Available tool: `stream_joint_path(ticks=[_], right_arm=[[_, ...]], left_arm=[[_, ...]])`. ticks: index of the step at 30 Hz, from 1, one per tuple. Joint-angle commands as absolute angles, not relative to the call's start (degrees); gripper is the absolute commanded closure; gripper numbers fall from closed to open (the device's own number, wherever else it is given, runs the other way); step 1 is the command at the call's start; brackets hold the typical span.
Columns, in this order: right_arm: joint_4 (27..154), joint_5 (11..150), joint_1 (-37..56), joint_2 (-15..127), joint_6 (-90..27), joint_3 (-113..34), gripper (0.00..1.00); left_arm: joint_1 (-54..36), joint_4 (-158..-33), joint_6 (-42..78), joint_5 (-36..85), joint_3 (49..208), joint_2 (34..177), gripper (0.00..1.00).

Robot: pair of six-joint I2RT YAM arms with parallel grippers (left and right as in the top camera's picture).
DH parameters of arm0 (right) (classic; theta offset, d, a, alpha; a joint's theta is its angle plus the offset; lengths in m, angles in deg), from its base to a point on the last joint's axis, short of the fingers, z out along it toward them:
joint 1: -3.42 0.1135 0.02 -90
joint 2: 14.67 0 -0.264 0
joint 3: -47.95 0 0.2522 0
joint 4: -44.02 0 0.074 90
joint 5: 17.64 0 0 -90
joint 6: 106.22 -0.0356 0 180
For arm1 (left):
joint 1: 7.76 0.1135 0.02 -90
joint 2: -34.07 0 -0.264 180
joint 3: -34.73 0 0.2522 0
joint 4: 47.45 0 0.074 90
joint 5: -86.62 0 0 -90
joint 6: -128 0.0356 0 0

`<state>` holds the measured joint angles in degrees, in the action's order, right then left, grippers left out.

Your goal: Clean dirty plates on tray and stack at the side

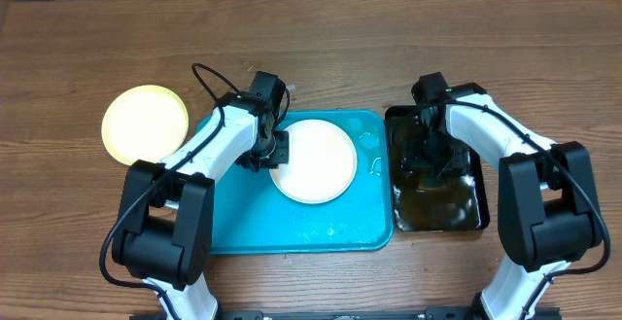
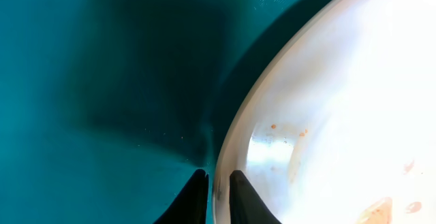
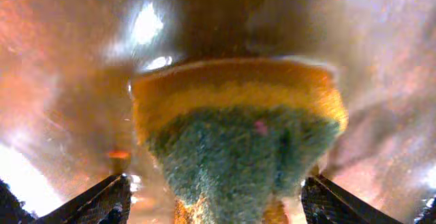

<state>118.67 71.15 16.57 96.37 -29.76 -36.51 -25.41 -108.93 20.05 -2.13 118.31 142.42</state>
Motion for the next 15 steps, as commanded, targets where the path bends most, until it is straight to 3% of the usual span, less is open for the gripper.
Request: stream_joint_path(ticks=[1, 3, 4, 5, 6, 7, 8, 9, 13, 14, 15], right_arm=[[119.93, 72.7, 16.42, 95.5, -29.94, -35.5, 0.46], [120.74, 72.7, 16.42, 95.5, -29.94, -35.5, 0.88], [121.14, 72.68, 16.42, 95.5, -29.94, -35.5, 0.96], [121.38, 72.68, 16.42, 95.5, -29.94, -35.5, 0.96], [121.55, 72.66, 16.42, 95.5, -29.94, -35.5, 0.88], [121.6, 72.68, 16.42, 95.5, -29.94, -35.5, 0.55], [121.6, 72.66, 16.42, 95.5, -29.94, -35.5, 0.29], [121.57, 72.66, 16.42, 95.5, -29.94, -35.5, 0.22], [122.05, 72.68, 16.42, 95.5, -29.94, -35.5, 0.2], [122.47, 72.68, 16.42, 95.5, -29.94, -35.5, 0.22], [122.95, 72.68, 16.42, 95.5, -29.96, -35.5, 0.35]], left_arm=[[-25.8, -108.96, 20.85, -1.86, 118.0, 142.53, 0.85], [-25.8, -108.93, 20.85, -1.86, 118.0, 142.53, 0.84], [-25.8, -108.93, 20.85, -1.86, 118.0, 142.53, 0.84], [-25.8, -108.96, 20.85, -1.86, 118.0, 142.55, 0.84], [-25.8, -108.93, 20.85, -1.86, 118.0, 142.53, 0.83], [-25.8, -108.96, 20.85, -1.86, 118.0, 142.53, 0.83], [-25.8, -108.93, 20.85, -1.86, 118.0, 142.55, 0.83], [-25.8, -108.96, 20.85, -1.86, 118.0, 142.55, 0.83], [-25.8, -108.93, 20.85, -1.86, 118.0, 142.53, 0.82], [-25.8, -108.96, 20.85, -1.89, 118.0, 142.53, 0.82], [-25.8, -108.93, 20.85, -1.86, 118.0, 142.53, 0.82]])
